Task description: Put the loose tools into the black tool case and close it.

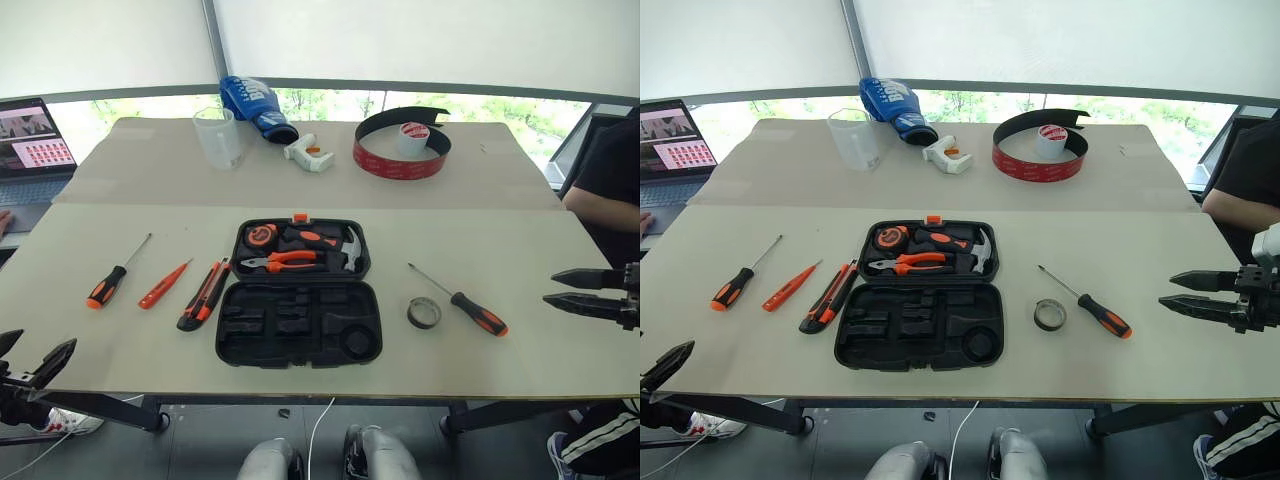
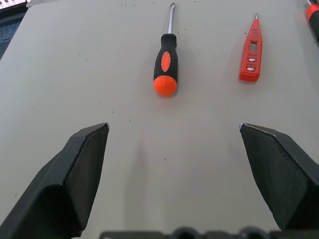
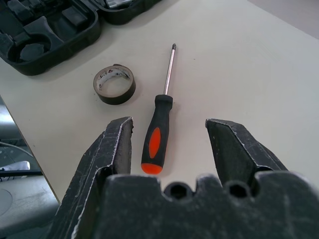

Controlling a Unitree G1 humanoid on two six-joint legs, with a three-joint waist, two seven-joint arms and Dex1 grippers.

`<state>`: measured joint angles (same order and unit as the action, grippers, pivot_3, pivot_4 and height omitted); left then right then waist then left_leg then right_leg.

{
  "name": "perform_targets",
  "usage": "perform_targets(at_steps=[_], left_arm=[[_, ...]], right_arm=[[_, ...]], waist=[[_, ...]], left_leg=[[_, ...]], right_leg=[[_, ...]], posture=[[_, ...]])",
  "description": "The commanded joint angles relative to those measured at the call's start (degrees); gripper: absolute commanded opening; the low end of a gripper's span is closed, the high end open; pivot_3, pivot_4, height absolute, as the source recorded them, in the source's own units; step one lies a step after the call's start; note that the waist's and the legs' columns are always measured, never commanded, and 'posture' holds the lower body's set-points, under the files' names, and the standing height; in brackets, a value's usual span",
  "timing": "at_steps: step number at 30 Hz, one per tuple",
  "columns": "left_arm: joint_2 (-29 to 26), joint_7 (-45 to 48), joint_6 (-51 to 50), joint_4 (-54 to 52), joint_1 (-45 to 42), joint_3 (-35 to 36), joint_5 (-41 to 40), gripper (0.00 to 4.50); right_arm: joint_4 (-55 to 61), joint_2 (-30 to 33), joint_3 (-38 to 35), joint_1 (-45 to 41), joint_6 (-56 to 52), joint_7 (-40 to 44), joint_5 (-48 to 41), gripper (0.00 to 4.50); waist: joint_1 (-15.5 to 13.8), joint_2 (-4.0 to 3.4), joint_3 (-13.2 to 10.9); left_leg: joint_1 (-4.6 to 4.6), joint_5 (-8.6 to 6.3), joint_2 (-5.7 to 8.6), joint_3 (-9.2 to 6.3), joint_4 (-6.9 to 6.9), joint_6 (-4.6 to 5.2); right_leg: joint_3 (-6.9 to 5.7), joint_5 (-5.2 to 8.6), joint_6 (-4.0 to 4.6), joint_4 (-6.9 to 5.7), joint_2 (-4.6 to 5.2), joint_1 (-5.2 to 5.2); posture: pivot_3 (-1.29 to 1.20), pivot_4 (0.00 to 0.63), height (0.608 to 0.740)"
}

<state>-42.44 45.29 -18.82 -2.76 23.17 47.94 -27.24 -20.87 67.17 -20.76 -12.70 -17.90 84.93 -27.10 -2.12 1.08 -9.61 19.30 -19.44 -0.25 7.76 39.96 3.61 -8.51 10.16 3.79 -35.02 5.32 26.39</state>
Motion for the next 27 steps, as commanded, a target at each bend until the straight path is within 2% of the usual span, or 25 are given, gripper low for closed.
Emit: perform_targets(at_steps=[1, 6, 10, 14, 19, 27], left_arm=[[-0.75, -0.70, 0.32, 0.01, -0.65, 0.95, -0.10, 4.50], [-0.96, -2.52, -2.72, -1.51, -1.76, -0.58, 0.00, 4.50], [-4.64, -4.48, -10.74, -1.19, -7.11, -3.37, -1.26, 4.50], [-9.05, -7.54, -16.45, 3.38, -16.70, -8.94, 0.91, 4.50], [-12.47, -6.73, -17.31, 10.71, -26.62, -17.01, 3.64, 4.50], [-14.41, -4.63, -15.69, 27.83, -41.32, -28.73, 10.18, 4.50]], right_arm=[[-1.05, 0.39, -1.52, 0.49, 2.41, 0.99, 0.37, 3.30], [-2.89, 0.54, -1.99, 1.36, 4.76, 1.10, 1.07, 3.30], [-2.04, -0.32, -2.28, -1.01, 4.88, -0.53, 0.02, 3.30], [4.88, -1.16, -2.40, -2.28, 0.70, -1.19, -2.74, 3.30], [16.68, -1.96, -2.56, -1.49, -5.13, -1.90, -7.45, 3.30], [33.73, -5.02, -0.18, -6.42, -11.56, -7.64, -14.95, 3.30]], waist=[[-0.01, -0.01, 0.00], [-0.15, -0.05, -0.01], [-0.14, -0.06, -0.01], [-0.18, -0.13, -0.03], [0.13, -0.18, -0.02], [0.35, -0.16, -0.04]], left_leg=[[0.00, 0.00, 0.00, 0.00, 0.00, 0.00], [0.01, 0.00, 0.01, 0.01, 0.00, 0.00], [0.00, 0.03, 0.00, 0.02, 0.01, -0.04], [-0.01, 0.16, -0.06, 0.05, 0.03, -0.28], [-0.03, 0.23, -0.18, 0.16, -0.12, -0.39], [-0.01, 0.23, -0.21, 0.26, -0.11, -0.40]], right_leg=[[0.00, 0.00, 0.00, 0.00, 0.00, 0.00], [0.01, 0.00, 0.00, 0.00, 0.00, -0.01], [0.00, -0.01, 0.00, -0.02, 0.00, -0.01], [-0.04, -0.03, -0.05, -0.13, 0.01, -0.02], [-0.14, -0.02, -0.02, -0.19, -0.03, 0.02], [-0.19, -0.05, 0.03, -0.13, -0.04, 0.04]], posture=[[0.00, 0.150, 0.727], [0.00, 0.150, 0.727], [0.00, 0.150, 0.727], [0.00, 0.150, 0.727], [0.00, 0.150, 0.727], [0.00, 0.150, 0.727]])
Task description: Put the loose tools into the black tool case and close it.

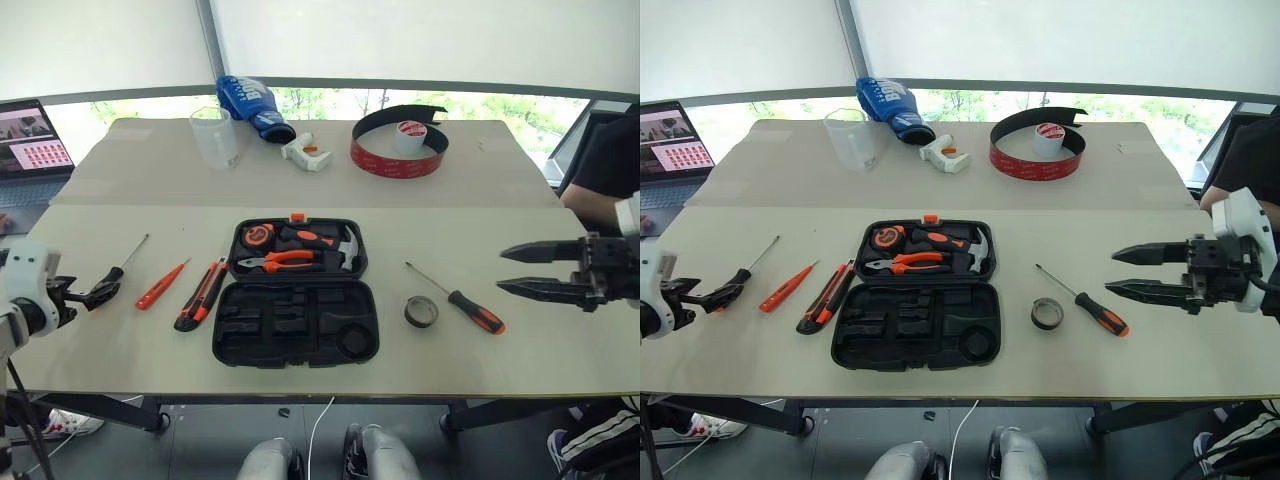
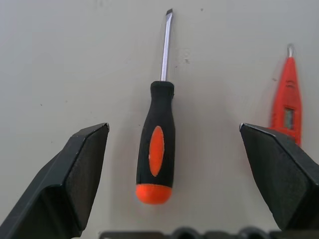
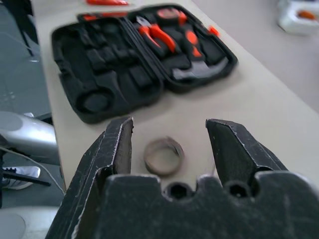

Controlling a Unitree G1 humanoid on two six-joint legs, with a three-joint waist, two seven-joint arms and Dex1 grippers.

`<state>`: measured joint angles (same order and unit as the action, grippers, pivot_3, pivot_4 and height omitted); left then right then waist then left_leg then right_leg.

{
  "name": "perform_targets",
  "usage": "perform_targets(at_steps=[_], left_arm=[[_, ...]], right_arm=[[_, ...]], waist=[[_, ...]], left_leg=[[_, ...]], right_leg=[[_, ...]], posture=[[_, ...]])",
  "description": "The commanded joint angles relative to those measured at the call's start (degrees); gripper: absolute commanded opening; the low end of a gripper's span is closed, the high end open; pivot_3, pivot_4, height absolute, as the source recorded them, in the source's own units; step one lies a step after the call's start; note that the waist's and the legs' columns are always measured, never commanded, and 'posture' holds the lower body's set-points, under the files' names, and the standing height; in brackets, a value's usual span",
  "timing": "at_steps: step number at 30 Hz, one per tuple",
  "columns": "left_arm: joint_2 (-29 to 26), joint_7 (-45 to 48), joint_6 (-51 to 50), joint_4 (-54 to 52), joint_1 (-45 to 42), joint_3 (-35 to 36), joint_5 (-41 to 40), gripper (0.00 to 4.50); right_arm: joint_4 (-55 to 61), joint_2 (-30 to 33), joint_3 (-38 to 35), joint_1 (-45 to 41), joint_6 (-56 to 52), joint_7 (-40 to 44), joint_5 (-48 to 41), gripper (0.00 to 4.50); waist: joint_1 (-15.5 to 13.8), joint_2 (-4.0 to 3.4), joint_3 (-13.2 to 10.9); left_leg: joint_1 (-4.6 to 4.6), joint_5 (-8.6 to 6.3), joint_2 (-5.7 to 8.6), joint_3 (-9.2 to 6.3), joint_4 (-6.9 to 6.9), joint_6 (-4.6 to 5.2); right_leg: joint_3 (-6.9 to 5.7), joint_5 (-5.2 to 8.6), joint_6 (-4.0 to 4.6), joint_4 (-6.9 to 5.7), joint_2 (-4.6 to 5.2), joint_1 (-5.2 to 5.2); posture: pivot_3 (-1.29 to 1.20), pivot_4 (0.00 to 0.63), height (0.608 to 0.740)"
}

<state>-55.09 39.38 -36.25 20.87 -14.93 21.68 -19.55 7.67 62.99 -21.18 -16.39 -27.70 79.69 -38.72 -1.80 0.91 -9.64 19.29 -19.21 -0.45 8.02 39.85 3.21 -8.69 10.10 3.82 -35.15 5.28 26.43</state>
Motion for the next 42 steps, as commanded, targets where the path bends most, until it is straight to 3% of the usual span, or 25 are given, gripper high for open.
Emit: perform_targets(at_steps=[1, 7, 10, 17, 18, 22, 25, 31, 34, 42], left_arm=[[-1.63, 1.76, 2.49, 5.93, -4.57, -3.61, 3.25, 4.50], [0.01, 2.52, 5.89, 16.18, -12.15, -9.81, 7.70, 4.50], [0.70, 2.53, 7.45, 20.87, -14.66, -11.28, 9.22, 3.73], [0.74, 4.49, 11.20, 26.69, -17.26, -12.17, 10.52, 1.09], [0.53, 4.77, 11.92, 26.73, -18.12, -11.77, 10.25, 0.89], [0.17, 8.57, 15.07, 22.76, -22.69, -9.87, 7.66, 0.86], [1.50, 18.93, 17.84, 9.35, -24.05, -11.86, 3.60, 0.86], [4.16, 31.59, 18.75, -6.68, -22.59, -20.60, 2.42, 0.86], [4.99, 35.64, 21.92, -8.55, -22.51, -25.45, 4.53, 0.86], [6.64, 42.91, 32.87, -3.98, -24.54, -32.09, 9.51, 0.86]], right_arm=[[6.41, -1.39, 0.98, -3.61, -2.09, -3.10, -3.72, 3.30], [10.91, -3.45, 5.00, -6.54, -3.10, -5.25, -4.49, 3.30], [10.91, -4.28, 6.41, -7.84, -3.00, -6.45, -3.77, 3.30], [11.04, -6.01, 8.98, -8.95, -0.94, -9.04, -0.67, 3.30], [11.26, -6.21, 9.17, -8.85, -0.65, -9.27, -0.19, 3.30], [12.17, -6.54, 9.37, -8.75, -0.21, -9.80, 0.61, 3.30], [13.92, -6.24, 9.28, -8.50, -2.14, -10.21, -0.84, 3.30], [17.36, -5.42, 8.93, -6.18, -5.36, -11.08, -2.51, 3.30], [19.03, -5.61, 8.45, -4.82, -5.80, -12.07, -2.37, 3.30], [21.92, -6.82, 8.45, -2.62, -5.29, -16.08, -1.42, 3.30]], waist=[[0.01, 0.02, -0.01], [-0.18, 0.10, -0.04], [-0.32, 0.09, -0.03], [0.14, 0.10, -0.03], [0.27, 0.10, -0.03], [0.37, 0.33, -0.16], [0.00, 0.56, -0.28], [-0.07, 0.53, -0.27], [0.69, 0.54, -0.28], [0.94, 0.54, -0.28]], left_leg=[[0.00, 0.00, 0.00, 0.00, 0.01, 0.00], [0.02, 0.00, 0.01, 0.02, 0.02, -0.01], [0.03, 0.00, 0.02, 0.03, 0.05, -0.01], [-0.04, 0.07, -0.01, 0.09, 0.13, -0.10], [-0.05, 0.08, -0.02, 0.09, 0.16, -0.12], [-0.01, 0.12, -0.08, 0.08, 0.27, -0.20], [0.10, 0.13, -0.11, 0.06, 0.47, -0.22], [0.35, 0.13, -0.10, 0.16, 0.83, -0.20], [0.44, 0.40, -0.11, 0.18, 0.85, 0.30], [0.58, 0.42, -0.21, 0.19, 0.95, 0.32]], right_leg=[[0.00, 0.00, 0.00, 0.01, 0.00, 0.00], [-0.01, -0.11, 0.20, 0.01, 0.00, 0.03], [0.00, -0.24, 0.41, 0.00, 0.00, 0.03], [0.02, -0.01, 0.02, -0.14, 0.00, 0.00], [0.02, -0.01, 0.02, -0.19, 0.00, 0.00], [0.00, 0.00, 0.00, -0.39, 0.00, 0.08], [0.01, -0.01, 0.01, -0.60, 0.04, 0.18], [0.01, -0.22, 0.44, -0.67, 0.05, 0.24], [0.01, -0.12, 0.29, -0.67, 0.00, 0.26], [0.00, 0.02, 0.04, -0.75, -0.05, 0.38]], posture=[[0.00, 0.150, 0.727], [0.00, 0.150, 0.727], [0.00, 0.150, 0.727], [0.00, 0.150, 0.727], [0.00, 0.150, 0.727], [0.00, 0.150, 0.727], [0.00, 0.150, 0.727], [0.00, 0.150, 0.727], [0.00, 0.150, 0.727], [0.00, 0.150, 0.727]])
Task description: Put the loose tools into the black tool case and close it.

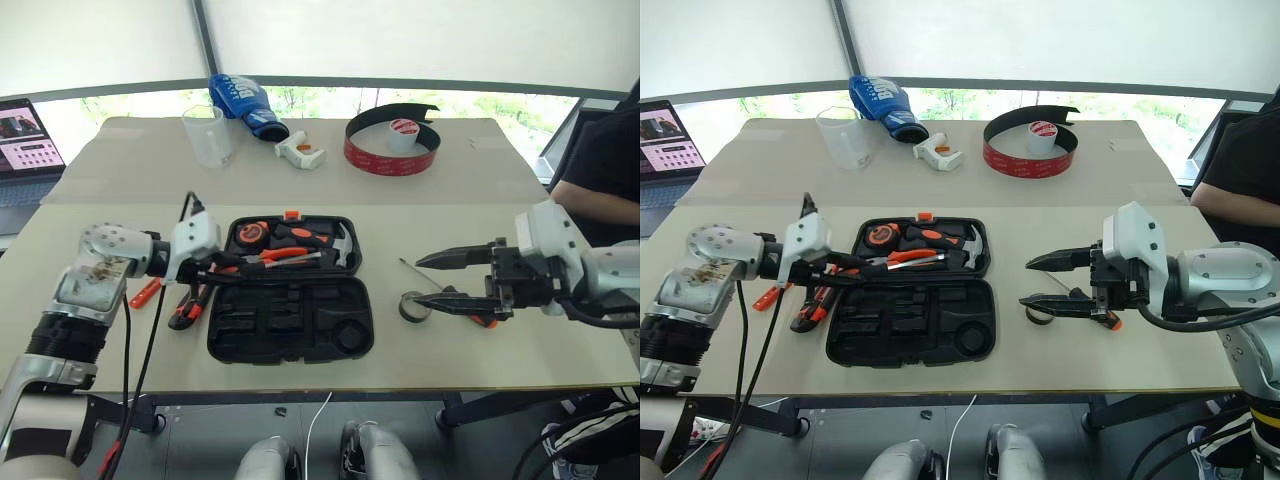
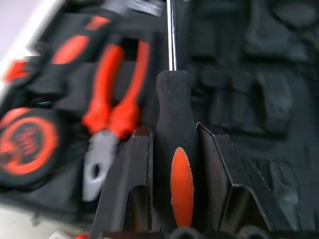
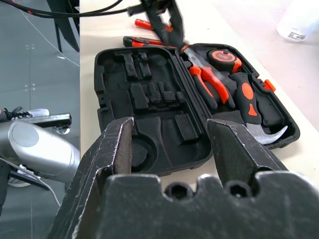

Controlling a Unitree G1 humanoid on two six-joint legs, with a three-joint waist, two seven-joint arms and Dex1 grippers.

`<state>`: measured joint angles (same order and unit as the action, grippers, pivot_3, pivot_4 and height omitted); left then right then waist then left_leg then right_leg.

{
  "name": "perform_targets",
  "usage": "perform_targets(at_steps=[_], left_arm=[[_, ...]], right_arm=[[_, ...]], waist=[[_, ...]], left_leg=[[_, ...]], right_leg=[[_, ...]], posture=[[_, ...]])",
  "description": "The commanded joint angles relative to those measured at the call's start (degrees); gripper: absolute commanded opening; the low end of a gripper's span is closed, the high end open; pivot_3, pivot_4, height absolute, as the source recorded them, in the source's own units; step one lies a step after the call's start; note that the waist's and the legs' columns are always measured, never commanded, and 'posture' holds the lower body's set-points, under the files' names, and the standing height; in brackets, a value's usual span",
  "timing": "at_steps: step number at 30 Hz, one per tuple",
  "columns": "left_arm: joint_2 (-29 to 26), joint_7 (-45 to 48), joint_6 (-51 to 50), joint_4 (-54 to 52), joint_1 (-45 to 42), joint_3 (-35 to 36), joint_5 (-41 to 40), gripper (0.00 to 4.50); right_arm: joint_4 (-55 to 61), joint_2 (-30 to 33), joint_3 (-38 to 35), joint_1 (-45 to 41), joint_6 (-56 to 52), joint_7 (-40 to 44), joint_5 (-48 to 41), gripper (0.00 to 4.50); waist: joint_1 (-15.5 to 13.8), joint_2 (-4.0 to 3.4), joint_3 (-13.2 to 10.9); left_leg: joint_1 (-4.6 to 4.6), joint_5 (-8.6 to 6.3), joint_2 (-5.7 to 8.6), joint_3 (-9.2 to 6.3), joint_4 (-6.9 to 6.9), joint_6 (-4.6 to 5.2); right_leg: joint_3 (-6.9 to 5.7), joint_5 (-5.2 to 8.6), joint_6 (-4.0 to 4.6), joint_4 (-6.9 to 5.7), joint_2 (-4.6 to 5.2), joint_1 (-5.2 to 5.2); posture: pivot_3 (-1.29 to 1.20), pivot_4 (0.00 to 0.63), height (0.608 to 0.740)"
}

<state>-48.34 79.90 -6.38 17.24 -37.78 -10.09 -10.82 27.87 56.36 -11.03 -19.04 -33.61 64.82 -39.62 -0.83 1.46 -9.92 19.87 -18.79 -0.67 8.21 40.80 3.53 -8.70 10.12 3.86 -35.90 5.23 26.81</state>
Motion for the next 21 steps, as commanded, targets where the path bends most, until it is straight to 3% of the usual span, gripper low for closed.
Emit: perform_targets(at_steps=[1, 8, 10, 12, 17, 21], left_arm=[[-0.02, 2.91, 3.64, -0.24, -1.70, -0.66, 1.16, 0.86], [1.82, 1.77, 3.09, 2.24, -2.93, 0.19, 1.96, 0.86], [1.86, 1.91, 3.41, 2.61, -2.89, 0.11, 2.23, 0.86], [1.98, 1.86, 4.10, 3.14, -2.82, -0.13, 2.74, 0.86], [3.63, 1.01, 5.32, 5.25, -3.60, -1.06, 4.54, 0.86], [4.67, 0.97, 6.34, 6.96, -4.79, -2.70, 6.90, 0.86]], right_arm=[[1.83, -0.20, -1.55, 0.29, 0.90, -1.34, -0.21, 3.30], [0.03, -1.65, -2.34, 0.58, -0.33, -5.07, -0.38, 3.30], [-0.36, -1.73, -2.52, 1.01, -0.35, -5.22, -0.46, 2.30], [-0.44, -1.72, -2.57, 1.45, -0.35, -5.04, -0.75, 1.82], [-0.52, -1.91, -1.66, 1.63, 1.17, -5.13, 0.55, 0.04], [-0.61, -1.89, -1.47, 1.30, 1.23, -4.39, 0.25, 0.04]], waist=[[-0.06, 0.00, 0.00], [-0.09, 0.01, 0.00], [-0.09, 0.01, 0.00], [-0.10, 0.01, 0.00], [-0.18, 0.02, 0.00], [-0.19, 0.02, 0.00]], left_leg=[[0.01, 0.00, -0.01, -0.01, 0.00, 0.00], [0.31, 0.07, -0.01, -0.02, 0.14, 0.18], [0.33, 0.08, 0.00, -0.01, 0.17, 0.21], [0.33, 0.09, 0.00, -0.01, 0.17, 0.22], [0.34, 0.09, 0.00, -0.02, 0.20, 0.22], [0.33, 0.09, 0.00, -0.02, 0.21, 0.23]], right_leg=[[0.00, 0.00, 0.00, 0.00, 0.00, 0.00], [-0.02, -0.01, 0.01, -0.02, -0.03, 0.19], [-0.01, -0.02, 0.03, -0.03, -0.03, 0.19], [-0.02, -0.02, 0.02, -0.03, -0.03, 0.19], [-0.01, -0.01, 0.01, -0.04, -0.03, 0.19], [-0.01, -0.01, 0.00, -0.07, -0.03, 0.19]], posture=[[0.00, 0.150, 0.727], [0.00, 0.150, 0.727], [0.00, 0.150, 0.727], [0.00, 0.150, 0.727], [0.00, 0.150, 0.727], [0.00, 0.150, 0.727]])
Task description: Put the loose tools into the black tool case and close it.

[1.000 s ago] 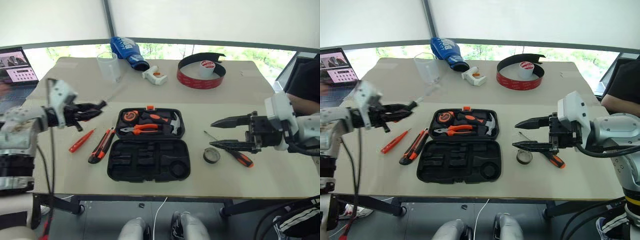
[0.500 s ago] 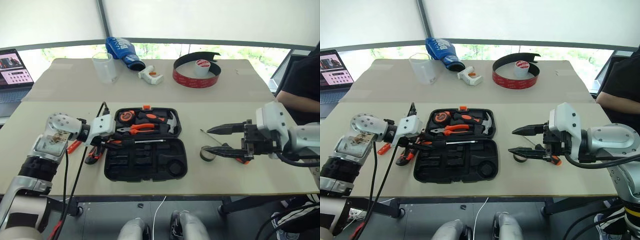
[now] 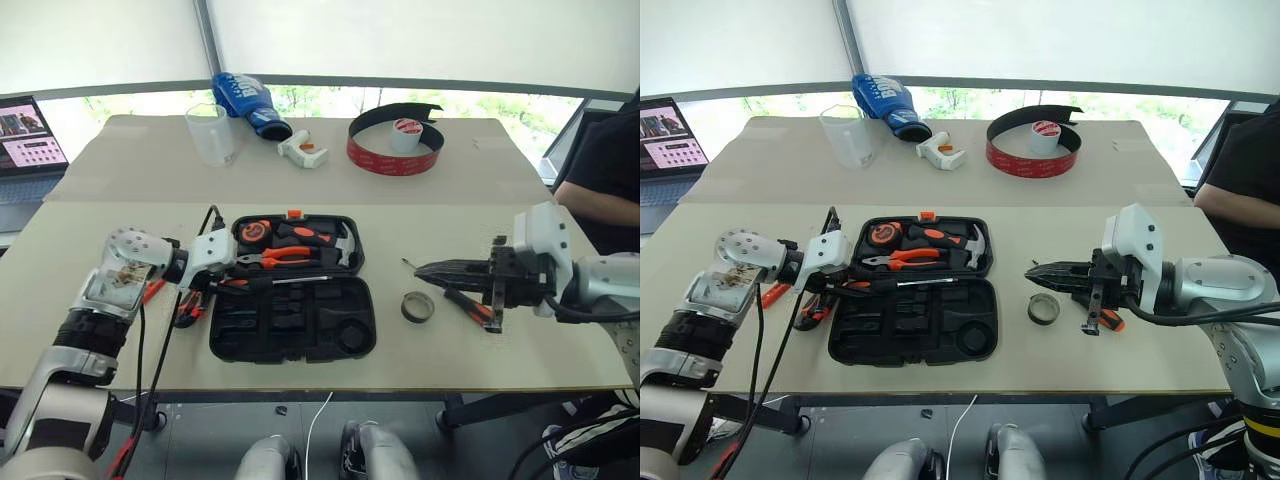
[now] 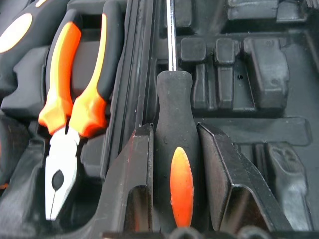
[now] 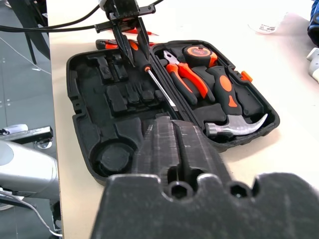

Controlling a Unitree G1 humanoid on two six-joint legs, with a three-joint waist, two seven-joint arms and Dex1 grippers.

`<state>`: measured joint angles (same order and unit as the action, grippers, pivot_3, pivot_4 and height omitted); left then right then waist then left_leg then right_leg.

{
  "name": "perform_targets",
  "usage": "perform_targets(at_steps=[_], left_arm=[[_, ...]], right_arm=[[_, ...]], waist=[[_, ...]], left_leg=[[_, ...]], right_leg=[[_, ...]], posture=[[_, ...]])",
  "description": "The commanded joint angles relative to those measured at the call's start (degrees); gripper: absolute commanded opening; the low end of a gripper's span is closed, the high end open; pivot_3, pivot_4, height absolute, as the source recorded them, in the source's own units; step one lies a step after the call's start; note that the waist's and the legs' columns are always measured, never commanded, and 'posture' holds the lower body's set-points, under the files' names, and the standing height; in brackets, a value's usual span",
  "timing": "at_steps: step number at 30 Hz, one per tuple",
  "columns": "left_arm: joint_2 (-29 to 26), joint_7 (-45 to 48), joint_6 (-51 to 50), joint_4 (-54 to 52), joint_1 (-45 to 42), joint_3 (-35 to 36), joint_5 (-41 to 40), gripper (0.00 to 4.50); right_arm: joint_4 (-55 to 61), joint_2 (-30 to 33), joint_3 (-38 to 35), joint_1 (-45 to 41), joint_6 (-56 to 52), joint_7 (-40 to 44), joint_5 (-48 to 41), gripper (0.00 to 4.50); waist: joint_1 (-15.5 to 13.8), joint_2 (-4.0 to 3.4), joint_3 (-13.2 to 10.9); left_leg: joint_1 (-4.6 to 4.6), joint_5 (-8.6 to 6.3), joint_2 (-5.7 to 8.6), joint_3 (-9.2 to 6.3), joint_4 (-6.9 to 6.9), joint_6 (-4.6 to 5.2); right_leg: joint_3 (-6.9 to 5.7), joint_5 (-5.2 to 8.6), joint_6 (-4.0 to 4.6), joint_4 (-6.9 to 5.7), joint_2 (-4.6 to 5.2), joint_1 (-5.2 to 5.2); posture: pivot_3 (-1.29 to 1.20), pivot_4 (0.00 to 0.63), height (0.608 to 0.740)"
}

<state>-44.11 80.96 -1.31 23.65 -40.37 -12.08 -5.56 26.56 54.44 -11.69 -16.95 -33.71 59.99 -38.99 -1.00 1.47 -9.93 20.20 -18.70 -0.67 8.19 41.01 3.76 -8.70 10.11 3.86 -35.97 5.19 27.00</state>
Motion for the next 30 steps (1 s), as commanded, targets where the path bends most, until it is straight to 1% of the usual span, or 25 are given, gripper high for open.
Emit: perform_targets(at_steps=[1, 6, 11, 16, 17, 20, 23, 25, 26, 28, 30], left_arm=[[0.42, 0.31, 1.53, 0.78, -2.29, -1.00, 2.07, 0.86], [0.05, 1.44, 4.17, 2.41, -2.91, -3.08, 5.21, 0.86], [1.88, 0.13, 5.06, 6.65, -6.89, -5.11, 8.56, 0.86], [2.20, 2.43, 2.57, 7.27, -8.46, -4.54, 7.61, 0.86], [1.99, 3.35, 1.72, 6.49, -8.43, -4.10, 6.78, 1.36], [1.52, 5.02, -1.59, 3.93, -8.72, -2.40, 4.37, 2.20], [1.27, 6.09, -4.88, 1.62, -9.23, -1.09, 2.32, 3.33], [1.96, 6.24, -7.13, 0.48, -9.77, -0.21, 0.80, 3.33], [2.91, 5.57, -7.22, 0.73, -10.18, -0.13, 0.64, 3.17], [4.24, 4.74, -6.39, 1.63, -10.65, -0.57, 1.02, 2.62], [4.96, 4.55, -5.27, 2.57, -10.81, -1.19, 1.60, 1.88]], right_arm=[[0.75, -0.05, -0.82, -0.80, 1.31, 0.37, -0.40, 0.04], [1.29, -0.75, -1.32, -0.07, 1.39, -0.35, -0.58, 0.04], [2.16, -1.48, -1.79, 1.12, 1.46, -1.24, -0.35, 0.04], [3.26, -1.80, -2.49, 2.34, 1.39, -2.01, -0.73, 0.04], [3.48, -1.82, -2.67, 2.66, 1.36, -2.11, -0.85, 0.01], [4.12, -1.88, -3.19, 3.82, 1.37, -2.17, -1.09, 0.00], [4.57, -1.87, -3.49, 4.66, 1.38, -2.17, -1.30, 0.00], [4.73, -1.94, -3.48, 5.06, 1.51, -2.22, -1.28, 0.00], [4.73, -2.01, -3.37, 5.18, 1.57, -2.24, -1.20, 0.00], [4.67, -2.09, -3.21, 5.28, 1.67, -2.25, -1.06, 0.00], [4.61, -2.11, -3.10, 5.26, 1.73, -2.26, -0.97, 0.00]], waist=[[-0.01, 0.00, 0.00], [0.07, 0.01, 0.00], [-0.14, 0.01, 0.01], [-0.44, 0.02, 0.01], [-0.43, 0.02, 0.01], [-0.41, 0.02, 0.00], [-0.40, 0.02, 0.00], [-0.41, 0.02, 0.00], [-0.44, 0.02, 0.00], [-0.56, 0.03, 0.00], [-0.58, 0.02, 0.00]], left_leg=[[0.00, 0.00, 0.00, 0.00, 0.00, 0.00], [0.00, 0.00, 0.00, 0.00, 0.00, 0.01], [0.00, 0.00, 0.00, 0.00, 0.08, 0.01], [0.01, 0.00, 0.00, -0.01, 0.17, 0.04], [0.01, -0.01, 0.00, -0.01, 0.17, 0.05], [0.03, -0.01, 0.00, -0.01, 0.18, 0.06], [0.05, -0.01, 0.00, -0.03, 0.22, 0.07], [0.06, -0.01, 0.00, -0.04, 0.28, 0.07], [0.06, -0.02, -0.01, -0.04, 0.28, 0.08], [0.06, -0.02, 0.00, -0.05, 0.29, 0.09], [0.06, -0.04, 0.00, -0.05, 0.29, 0.13]], right_leg=[[0.00, 0.00, 0.00, -0.01, 0.00, 0.00], [-0.01, 0.00, 0.00, -0.02, -0.01, 0.00], [0.00, 0.00, 0.00, -0.06, 0.00, -0.01], [0.00, -0.01, -0.01, -0.11, 0.00, -0.02], [0.00, -0.01, -0.01, -0.11, 0.00, -0.02], [0.00, 0.00, -0.01, -0.11, 0.00, -0.01], [-0.01, 0.00, -0.01, -0.11, -0.01, -0.01], [0.00, 0.00, -0.01, -0.12, -0.01, -0.01], [0.00, 0.00, -0.01, -0.13, -0.01, -0.01], [0.00, 0.00, -0.02, -0.13, -0.01, -0.02], [0.01, 0.00, -0.02, -0.12, -0.01, -0.03]], posture=[[0.00, 0.150, 0.727], [0.00, 0.150, 0.727], [0.00, 0.150, 0.727], [0.00, 0.150, 0.727], [0.00, 0.150, 0.727], [0.00, 0.150, 0.727], [0.00, 0.150, 0.727], [0.00, 0.150, 0.727], [0.00, 0.150, 0.727], [0.00, 0.150, 0.727], [0.00, 0.150, 0.727]])
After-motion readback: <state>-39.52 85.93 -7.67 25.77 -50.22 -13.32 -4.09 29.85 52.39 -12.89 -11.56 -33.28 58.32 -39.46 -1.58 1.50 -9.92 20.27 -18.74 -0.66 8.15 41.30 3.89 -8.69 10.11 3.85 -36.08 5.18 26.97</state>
